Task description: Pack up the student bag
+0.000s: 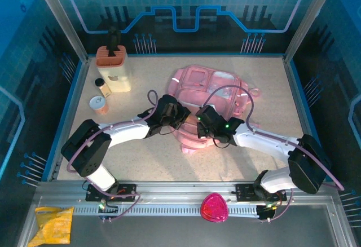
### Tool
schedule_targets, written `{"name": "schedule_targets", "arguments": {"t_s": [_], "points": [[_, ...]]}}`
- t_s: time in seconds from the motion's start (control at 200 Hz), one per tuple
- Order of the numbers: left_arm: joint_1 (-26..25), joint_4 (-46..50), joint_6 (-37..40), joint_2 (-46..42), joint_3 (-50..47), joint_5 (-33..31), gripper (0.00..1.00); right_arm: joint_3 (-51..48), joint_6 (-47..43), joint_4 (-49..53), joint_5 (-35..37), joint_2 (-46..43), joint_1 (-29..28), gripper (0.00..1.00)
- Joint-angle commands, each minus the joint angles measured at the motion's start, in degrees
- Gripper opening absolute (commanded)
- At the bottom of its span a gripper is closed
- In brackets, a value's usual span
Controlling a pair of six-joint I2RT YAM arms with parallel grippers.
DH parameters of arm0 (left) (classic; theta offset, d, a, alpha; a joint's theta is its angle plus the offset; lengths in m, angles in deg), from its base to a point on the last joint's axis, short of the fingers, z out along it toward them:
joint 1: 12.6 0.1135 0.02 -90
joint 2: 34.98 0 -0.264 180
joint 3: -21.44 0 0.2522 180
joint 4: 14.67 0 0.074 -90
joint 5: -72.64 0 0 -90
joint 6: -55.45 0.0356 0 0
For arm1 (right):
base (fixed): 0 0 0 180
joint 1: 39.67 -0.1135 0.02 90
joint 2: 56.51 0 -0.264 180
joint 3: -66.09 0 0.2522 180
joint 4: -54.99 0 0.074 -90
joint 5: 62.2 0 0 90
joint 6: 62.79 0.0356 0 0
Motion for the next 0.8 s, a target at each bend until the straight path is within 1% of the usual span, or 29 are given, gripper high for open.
{"name": "schedule_targets", "arguments": {"t_s": [0.0, 0.215, 0.335, 0.485, 0.6, 0.69, 0.715, 0.795], "points": [[4.25, 4.36, 6.25, -0.25, 1.76, -2.36, 0.00, -0.59, -0.38, 5.67, 2.32, -3.87, 1.88, 0.00], [10.18, 11.25, 15.18, -2.47, 2.72, -1.15, 0.00, -3.74, -3.95, 6.55, -0.46, -8.22, 8.12, 0.00], [12.88, 14.72, 20.87, -1.89, 5.55, 2.44, 0.00, -3.42, -7.24, 5.57, -1.48, -7.90, 11.79, 0.00], [13.12, 17.96, 26.46, -1.36, 8.04, 1.84, 0.00, -0.79, -11.06, 4.26, -1.56, -5.10, 16.03, 0.00], [13.38, 20.33, 29.42, -0.15, 9.59, 2.17, 0.00, 0.94, -12.90, 3.07, -3.44, -3.45, 19.94, 0.00], [13.39, 20.87, 30.61, 0.71, 10.44, 3.07, 0.00, 1.24, -14.48, 1.46, -5.19, -1.86, 22.18, 0.00], [13.39, 20.37, 30.74, 0.85, 10.40, 3.49, 0.00, 3.19, -14.71, 1.36, -5.68, -1.16, 22.90, 0.00], [13.39, 19.34, 30.85, 1.24, 10.33, 4.67, 0.00, 4.84, -14.68, 1.85, -6.35, 0.67, 24.59, 0.00]]}}
